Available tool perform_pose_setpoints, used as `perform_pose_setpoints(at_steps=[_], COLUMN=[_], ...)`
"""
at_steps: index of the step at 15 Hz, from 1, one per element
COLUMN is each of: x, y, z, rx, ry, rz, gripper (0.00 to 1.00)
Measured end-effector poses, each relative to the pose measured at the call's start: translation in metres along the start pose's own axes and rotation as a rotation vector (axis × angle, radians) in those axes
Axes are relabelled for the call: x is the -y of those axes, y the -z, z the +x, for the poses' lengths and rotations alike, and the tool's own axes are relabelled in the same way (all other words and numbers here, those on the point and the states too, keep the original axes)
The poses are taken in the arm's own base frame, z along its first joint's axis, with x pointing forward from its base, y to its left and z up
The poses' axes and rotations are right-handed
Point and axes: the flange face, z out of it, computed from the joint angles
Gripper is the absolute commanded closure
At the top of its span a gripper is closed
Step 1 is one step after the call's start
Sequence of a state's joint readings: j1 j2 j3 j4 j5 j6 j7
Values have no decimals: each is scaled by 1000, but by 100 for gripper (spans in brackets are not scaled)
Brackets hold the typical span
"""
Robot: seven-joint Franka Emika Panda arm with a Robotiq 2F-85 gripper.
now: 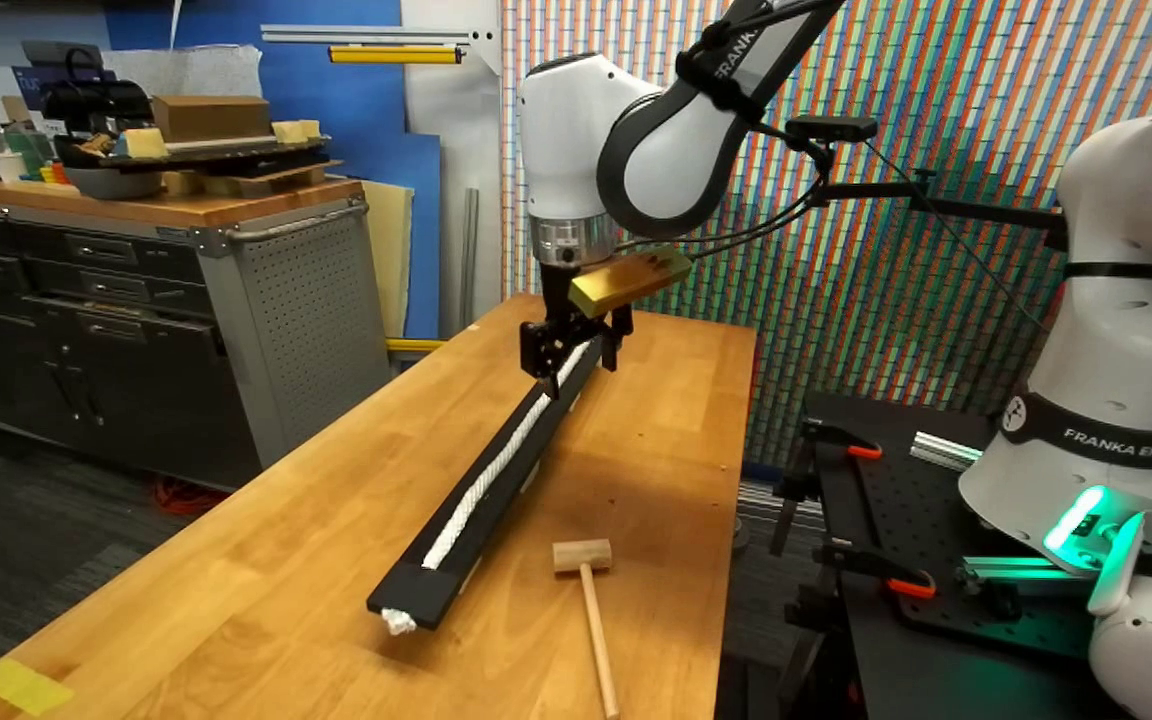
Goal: Place the white rope across the black thing
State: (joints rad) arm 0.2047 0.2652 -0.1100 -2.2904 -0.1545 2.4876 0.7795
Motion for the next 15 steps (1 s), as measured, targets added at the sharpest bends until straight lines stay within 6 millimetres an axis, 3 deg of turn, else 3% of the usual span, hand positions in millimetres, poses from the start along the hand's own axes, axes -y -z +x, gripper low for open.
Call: perform_pose_setpoints(at_steps=[5,8,12,15], x=[9,4,-9,-10], y=[4,7,10,10], z=[-42,-65,-110,-117], rx=[55,75,125,129], ry=[186,212,196,202], rz=[19,25,46,45], gripper=[0,0,0,0])
